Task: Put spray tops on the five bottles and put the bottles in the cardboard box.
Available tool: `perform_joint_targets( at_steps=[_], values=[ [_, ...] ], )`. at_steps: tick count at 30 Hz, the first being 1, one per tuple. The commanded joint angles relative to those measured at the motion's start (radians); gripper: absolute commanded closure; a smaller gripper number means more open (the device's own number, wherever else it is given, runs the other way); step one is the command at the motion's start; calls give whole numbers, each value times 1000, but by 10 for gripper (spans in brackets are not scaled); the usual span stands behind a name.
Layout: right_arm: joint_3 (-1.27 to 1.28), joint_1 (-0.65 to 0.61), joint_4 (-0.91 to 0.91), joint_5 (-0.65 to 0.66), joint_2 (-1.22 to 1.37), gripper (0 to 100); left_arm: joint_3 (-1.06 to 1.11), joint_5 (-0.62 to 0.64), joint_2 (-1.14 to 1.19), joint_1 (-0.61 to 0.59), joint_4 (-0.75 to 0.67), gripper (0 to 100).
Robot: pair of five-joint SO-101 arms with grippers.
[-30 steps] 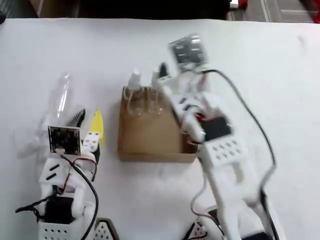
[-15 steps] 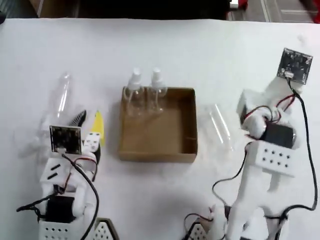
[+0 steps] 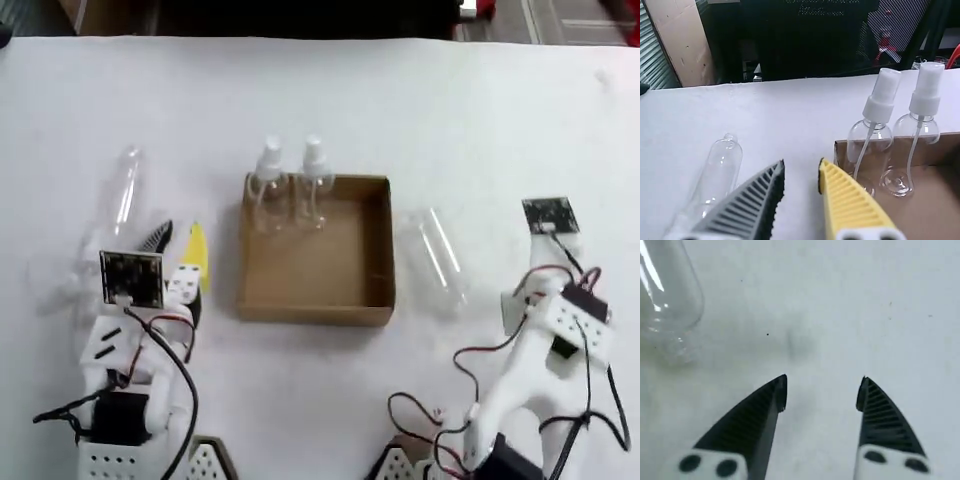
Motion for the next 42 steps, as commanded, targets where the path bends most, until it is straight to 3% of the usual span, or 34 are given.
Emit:
perform_joint_targets(
  at_steps=[1, 10, 16, 19, 23, 29, 42],
  values=[
    [41, -13, -28, 8, -96, 797, -6, 8, -8, -10, -26, 884],
    [126, -108, 82, 6, -357, 797, -6, -9, -8, -10, -26, 884],
    [282, -254, 22, 6, -476, 797, 11, -238, -7, -21, 0, 888],
    [301, -303, 24, 6, -501, 797, 46, -265, -7, -51, 31, 907],
    [319, -344, -1, 6, -464, 797, 83, -267, -7, -76, 37, 980],
    [307, -387, -134, -80, -335, 797, 86, -267, -7, -97, 37, 961],
    [293, -377, -203, -89, -205, 797, 92, -270, -7, -97, 68, 961]
  ],
)
